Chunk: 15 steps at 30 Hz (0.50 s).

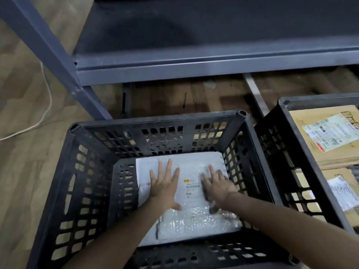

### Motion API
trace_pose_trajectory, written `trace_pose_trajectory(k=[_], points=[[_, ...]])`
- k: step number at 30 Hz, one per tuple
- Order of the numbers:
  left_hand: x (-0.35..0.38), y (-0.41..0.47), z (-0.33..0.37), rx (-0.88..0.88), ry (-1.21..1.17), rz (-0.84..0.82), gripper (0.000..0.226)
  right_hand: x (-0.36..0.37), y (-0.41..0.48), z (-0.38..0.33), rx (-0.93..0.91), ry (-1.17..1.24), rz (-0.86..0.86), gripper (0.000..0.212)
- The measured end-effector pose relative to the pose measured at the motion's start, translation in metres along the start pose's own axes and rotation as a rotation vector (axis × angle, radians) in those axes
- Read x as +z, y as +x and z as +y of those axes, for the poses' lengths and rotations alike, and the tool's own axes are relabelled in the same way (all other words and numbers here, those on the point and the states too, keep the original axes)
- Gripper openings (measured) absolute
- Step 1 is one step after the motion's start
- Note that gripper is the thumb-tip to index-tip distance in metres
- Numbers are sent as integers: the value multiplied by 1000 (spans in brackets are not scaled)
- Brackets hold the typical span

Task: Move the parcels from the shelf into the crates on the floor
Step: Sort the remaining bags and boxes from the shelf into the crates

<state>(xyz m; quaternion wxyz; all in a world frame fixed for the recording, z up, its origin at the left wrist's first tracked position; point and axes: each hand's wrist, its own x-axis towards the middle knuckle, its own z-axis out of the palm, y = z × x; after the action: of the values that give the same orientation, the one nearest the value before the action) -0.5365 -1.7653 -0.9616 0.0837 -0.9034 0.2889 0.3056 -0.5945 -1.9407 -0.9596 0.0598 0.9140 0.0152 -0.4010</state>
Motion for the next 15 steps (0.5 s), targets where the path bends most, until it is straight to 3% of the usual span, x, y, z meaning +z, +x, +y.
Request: trace_pose_trajectory(k=[2,4,7,12,15], points=[[-6,3,1,141,-1,-41,134,-4,3,3,-75,76,-31,134],[1,3,5,227,21,-129,134,8,6,1,-84,152,-97,135],[26,2,15,210,131,-207,128,29,9,-15,-8,-1,-109,129],[39,8,18,178,208,-175,126,37,12,-30,85,10,-16,96],[35,6,18,174,219,-178,127,34,8,-28,62,13,-46,104]])
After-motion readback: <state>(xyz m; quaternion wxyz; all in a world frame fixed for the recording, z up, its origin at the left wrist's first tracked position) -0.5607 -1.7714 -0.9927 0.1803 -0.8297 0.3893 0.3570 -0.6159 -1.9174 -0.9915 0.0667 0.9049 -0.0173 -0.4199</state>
